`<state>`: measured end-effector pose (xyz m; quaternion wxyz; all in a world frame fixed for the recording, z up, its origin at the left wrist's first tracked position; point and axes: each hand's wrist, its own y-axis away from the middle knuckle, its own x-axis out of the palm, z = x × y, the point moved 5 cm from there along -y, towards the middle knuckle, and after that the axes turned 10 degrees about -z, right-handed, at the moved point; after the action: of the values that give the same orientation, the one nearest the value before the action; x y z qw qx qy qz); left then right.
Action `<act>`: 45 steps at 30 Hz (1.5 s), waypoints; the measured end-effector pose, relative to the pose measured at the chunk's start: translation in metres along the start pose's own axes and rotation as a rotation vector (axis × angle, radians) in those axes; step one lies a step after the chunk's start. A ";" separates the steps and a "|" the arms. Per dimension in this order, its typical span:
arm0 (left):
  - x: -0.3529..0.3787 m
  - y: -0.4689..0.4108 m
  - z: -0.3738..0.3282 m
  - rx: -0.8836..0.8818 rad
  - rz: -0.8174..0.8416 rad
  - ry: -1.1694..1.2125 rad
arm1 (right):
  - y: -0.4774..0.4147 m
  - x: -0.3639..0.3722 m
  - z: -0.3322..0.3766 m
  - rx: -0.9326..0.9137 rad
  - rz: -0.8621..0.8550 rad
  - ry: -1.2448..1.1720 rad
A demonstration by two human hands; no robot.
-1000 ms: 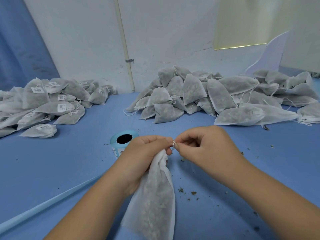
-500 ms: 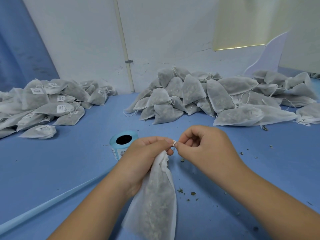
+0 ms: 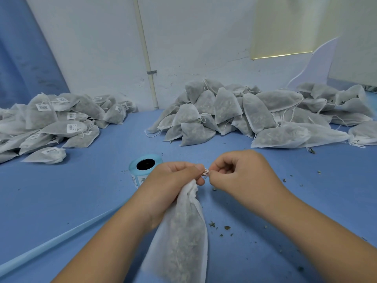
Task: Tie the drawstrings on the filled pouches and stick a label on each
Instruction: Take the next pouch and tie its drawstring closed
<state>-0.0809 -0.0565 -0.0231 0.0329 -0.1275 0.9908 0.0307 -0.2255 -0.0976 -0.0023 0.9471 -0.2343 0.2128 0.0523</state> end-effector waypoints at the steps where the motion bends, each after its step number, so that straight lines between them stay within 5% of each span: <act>1: 0.000 0.000 -0.001 -0.004 0.028 0.005 | -0.001 0.000 -0.001 0.014 0.014 -0.009; 6: -0.002 0.002 -0.001 -0.038 0.181 -0.084 | -0.007 -0.006 -0.006 0.103 0.073 -0.084; 12: -0.012 -0.003 -0.001 -0.008 0.113 -0.098 | -0.018 -0.021 -0.016 0.212 0.145 -0.221; 23: -0.002 0.004 -0.003 0.002 0.235 -0.051 | 0.000 0.007 0.005 0.335 0.424 -1.036; 30: -0.014 -0.005 -0.009 0.160 0.042 -0.199 | -0.005 -0.005 -0.003 0.443 0.663 -0.968; 35: -0.013 -0.007 0.001 0.150 0.054 -0.251 | -0.013 -0.010 -0.020 0.548 0.501 -0.831; 45: -0.007 0.003 0.015 -0.083 0.478 -0.349 | -0.033 -0.035 -0.041 0.581 0.035 -0.870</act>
<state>-0.0740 -0.0508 -0.0368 0.1892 0.1152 0.9701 0.0994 -0.2663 -0.1453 -0.0059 0.9728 0.0853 -0.1909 0.0994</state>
